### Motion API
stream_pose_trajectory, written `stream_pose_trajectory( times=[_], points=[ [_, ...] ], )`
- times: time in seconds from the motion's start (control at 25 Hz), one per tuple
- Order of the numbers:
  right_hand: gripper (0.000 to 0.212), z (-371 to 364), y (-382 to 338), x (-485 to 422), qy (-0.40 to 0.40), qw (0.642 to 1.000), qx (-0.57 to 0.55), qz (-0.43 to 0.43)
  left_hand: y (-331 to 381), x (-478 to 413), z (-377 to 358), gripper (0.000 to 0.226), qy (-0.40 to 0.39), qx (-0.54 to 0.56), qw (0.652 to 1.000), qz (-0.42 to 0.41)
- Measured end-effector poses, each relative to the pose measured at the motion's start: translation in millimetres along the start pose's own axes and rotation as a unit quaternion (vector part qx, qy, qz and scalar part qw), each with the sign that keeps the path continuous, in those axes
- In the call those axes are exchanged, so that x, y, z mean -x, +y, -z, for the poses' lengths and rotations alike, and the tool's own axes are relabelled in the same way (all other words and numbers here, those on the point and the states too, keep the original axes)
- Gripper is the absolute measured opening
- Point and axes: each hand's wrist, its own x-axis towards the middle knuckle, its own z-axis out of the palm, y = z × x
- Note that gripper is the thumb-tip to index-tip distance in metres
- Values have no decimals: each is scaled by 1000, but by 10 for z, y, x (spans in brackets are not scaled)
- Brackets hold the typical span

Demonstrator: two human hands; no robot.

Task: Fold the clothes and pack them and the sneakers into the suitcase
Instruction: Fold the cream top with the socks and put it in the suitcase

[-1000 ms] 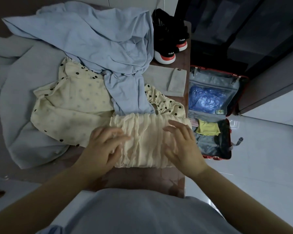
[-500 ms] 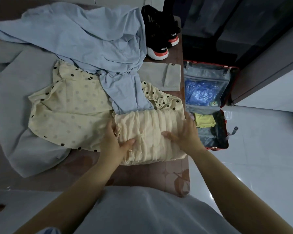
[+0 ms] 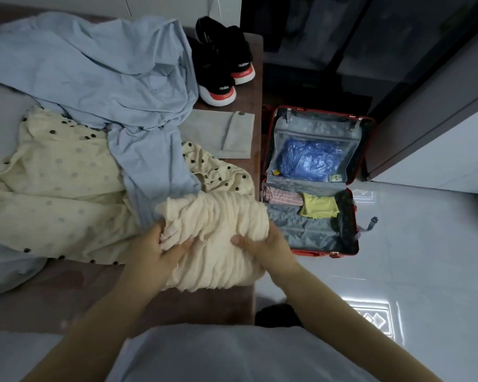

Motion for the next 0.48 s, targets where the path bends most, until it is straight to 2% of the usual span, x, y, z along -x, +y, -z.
stream_pose_trajectory(
  times=[0.08, 0.16, 0.36, 0.48],
  points=[
    [63, 445, 63, -59, -64, 995, -73, -24, 345, 14, -327, 27, -23, 3, 1000, -18],
    [67, 1001, 96, -96, -101, 989, -97, -49, 629, 19, -770, 32, -23, 43, 999, -10],
    [81, 2433, 194, -171, -16, 996, -51, -70, 980, -127, -2086, 20, -55, 123, 986, 95],
    [82, 2925, 301, -341, 21, 995, -29, -98, 961, -344, -2659, 14, -67, 107, 982, 141]
  ],
)
